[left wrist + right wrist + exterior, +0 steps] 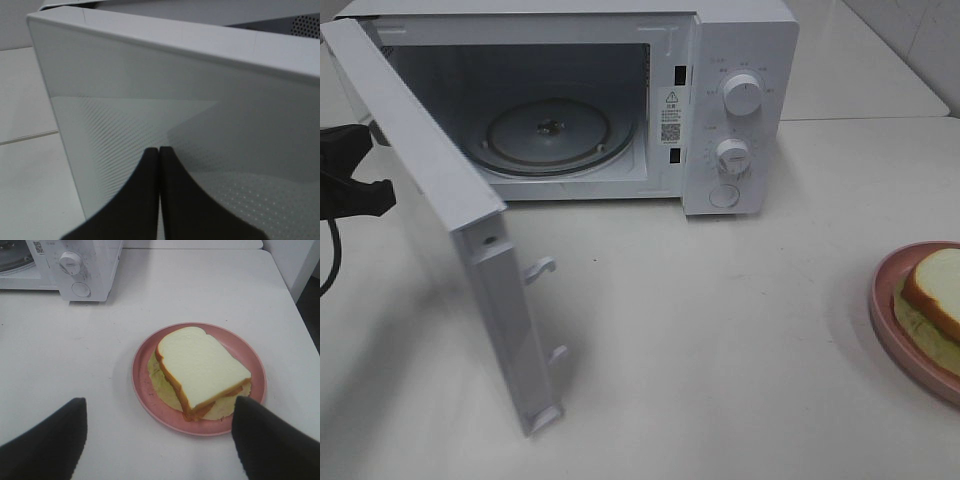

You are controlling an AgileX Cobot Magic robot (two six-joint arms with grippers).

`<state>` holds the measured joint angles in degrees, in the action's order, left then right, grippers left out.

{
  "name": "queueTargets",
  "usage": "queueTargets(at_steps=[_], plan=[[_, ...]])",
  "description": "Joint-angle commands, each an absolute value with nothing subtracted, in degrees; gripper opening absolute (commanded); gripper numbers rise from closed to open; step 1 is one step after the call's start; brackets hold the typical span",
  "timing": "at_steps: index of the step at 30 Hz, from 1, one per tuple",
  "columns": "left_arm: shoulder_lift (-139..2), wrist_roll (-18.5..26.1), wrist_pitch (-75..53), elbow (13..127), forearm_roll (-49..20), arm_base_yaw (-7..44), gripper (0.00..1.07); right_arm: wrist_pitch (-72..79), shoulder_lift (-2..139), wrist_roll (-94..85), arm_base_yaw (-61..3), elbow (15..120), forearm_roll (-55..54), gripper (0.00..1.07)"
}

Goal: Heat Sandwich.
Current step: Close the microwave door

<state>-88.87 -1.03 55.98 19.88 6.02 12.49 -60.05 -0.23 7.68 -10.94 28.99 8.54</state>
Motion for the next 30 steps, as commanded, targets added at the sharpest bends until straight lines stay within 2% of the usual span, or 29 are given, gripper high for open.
queueTargets(at_steps=[1, 2, 8, 9, 14, 18, 30], plan=[[-89.5, 0.0, 56.6, 21.2, 4.7, 14.7, 0.0, -59.6, -1.8, 7.1, -10.6, 28.8, 8.5, 0.76], [-90.2, 1.4, 56.6, 21.9, 2.8, 16.6, 0.0, -59.6, -1.8, 7.2, -10.6, 28.8, 8.5, 0.76], [-92.6, 1.8, 56.5, 24.4, -1.7, 21.3, 0.0, -59.6, -1.8, 7.2, -10.6, 28.8, 8.5, 0.76], [-93.4, 3.2, 56.4, 25.4, -4.6, 23.1, 0.0, -59.6, -1.8, 7.2, -10.6, 28.8, 8.5, 0.76], [-94.7, 6.1, 55.8, 27.3, -8.8, 25.9, 0.0, -59.6, -1.8, 7.1, -10.6, 28.8, 8.5, 0.76], [-97.7, 8.9, 52.3, 32.0, -13.4, 30.4, 0.0, -59.6, -1.8, 7.1, -10.6, 28.8, 8.5, 0.76], [-103.6, 9.1, 48.5, 41.7, -18.5, 34.8, 0.0, -59.6, -1.8, 7.1, -10.6, 28.8, 8.5, 0.76]])
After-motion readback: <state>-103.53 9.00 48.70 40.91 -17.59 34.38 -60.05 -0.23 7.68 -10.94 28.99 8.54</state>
